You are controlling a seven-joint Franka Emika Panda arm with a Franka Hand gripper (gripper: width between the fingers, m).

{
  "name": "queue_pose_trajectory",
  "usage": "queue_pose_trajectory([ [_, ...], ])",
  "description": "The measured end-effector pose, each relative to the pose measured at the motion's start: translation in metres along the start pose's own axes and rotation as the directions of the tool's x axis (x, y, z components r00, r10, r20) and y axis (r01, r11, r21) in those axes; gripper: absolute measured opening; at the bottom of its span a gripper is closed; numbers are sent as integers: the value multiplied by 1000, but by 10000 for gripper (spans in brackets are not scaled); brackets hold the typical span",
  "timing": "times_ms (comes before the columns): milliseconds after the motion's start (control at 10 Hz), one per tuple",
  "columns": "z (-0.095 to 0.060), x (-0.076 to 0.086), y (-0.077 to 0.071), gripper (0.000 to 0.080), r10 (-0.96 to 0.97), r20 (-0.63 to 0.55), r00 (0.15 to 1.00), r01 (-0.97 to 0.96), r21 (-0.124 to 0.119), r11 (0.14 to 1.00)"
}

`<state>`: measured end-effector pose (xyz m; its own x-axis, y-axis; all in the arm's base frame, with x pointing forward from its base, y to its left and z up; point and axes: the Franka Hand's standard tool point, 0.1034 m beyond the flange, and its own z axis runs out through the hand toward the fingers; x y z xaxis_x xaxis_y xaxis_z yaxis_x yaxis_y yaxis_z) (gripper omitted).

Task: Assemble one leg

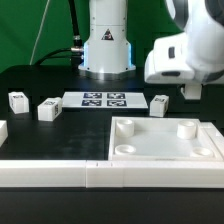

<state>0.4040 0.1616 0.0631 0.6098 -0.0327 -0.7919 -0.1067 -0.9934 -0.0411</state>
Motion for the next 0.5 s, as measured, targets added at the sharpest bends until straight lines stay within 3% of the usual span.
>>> queue_pose_trajectory([
  [200, -15, -11, 0, 288, -4, -29, 1000, 5, 2, 1000],
  [500, -14, -6, -1, 288, -4, -70, 998, 4, 7, 1000],
])
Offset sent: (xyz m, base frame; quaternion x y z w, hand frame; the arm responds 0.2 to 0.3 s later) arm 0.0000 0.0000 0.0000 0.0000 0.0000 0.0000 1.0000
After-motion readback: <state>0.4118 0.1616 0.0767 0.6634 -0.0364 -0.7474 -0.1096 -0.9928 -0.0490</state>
